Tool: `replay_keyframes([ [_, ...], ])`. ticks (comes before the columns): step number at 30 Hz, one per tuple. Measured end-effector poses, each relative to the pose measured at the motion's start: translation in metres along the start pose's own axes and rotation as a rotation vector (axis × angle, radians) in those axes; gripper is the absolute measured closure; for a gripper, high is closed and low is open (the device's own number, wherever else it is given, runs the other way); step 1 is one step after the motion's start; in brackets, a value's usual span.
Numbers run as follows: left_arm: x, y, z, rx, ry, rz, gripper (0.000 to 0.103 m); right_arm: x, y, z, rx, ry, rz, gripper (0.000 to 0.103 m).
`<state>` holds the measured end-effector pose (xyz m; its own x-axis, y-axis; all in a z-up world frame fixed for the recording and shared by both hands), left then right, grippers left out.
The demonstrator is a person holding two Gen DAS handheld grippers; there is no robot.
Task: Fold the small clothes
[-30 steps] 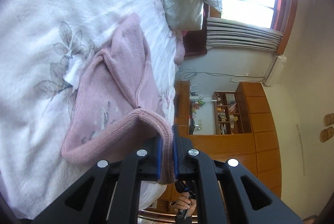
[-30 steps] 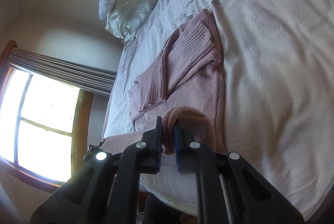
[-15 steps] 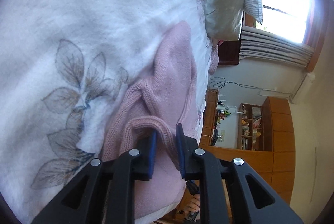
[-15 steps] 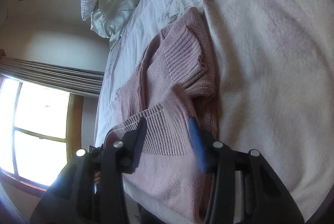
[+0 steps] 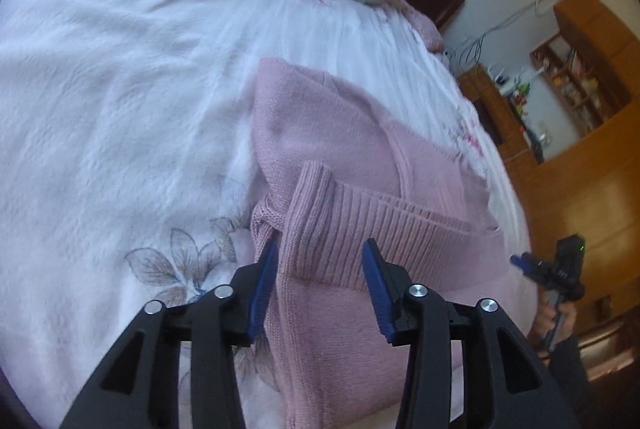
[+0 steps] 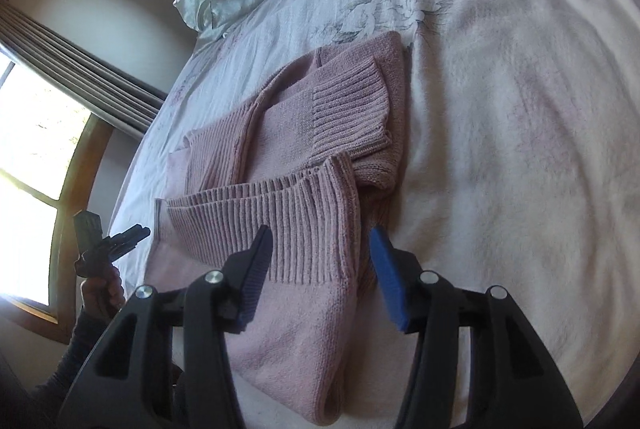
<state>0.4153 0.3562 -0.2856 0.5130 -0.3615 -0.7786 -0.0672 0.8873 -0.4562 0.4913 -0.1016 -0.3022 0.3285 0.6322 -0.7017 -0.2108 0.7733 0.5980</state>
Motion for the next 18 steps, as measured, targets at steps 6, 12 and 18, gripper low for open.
replay_keyframes([
  [6,0.012,-0.004,0.0,0.052,0.048,0.033,0.051,0.022,-0.009,-0.002,-0.003,0.032,-0.026,0.052],
  [12,0.005,-0.016,-0.001,0.102,0.025,0.036,0.096,0.022,0.009,-0.007,-0.094,0.025,-0.035,0.079],
  [18,0.01,-0.029,-0.003,0.139,0.022,0.019,0.094,0.025,0.007,-0.002,-0.099,0.03,-0.051,0.081],
])
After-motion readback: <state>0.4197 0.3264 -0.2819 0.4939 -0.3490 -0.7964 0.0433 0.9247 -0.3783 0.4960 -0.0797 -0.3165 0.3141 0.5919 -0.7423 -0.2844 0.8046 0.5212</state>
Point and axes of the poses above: each gripper's, at about its wrist camera, not at the fingertips, and x roughly the way its jaws point, y to its left, z to its top, the point moved 7 cm from there along x, roughly the way its jaws point, and after that the axes turned 2 degrees about z, right-handed, at the moved point
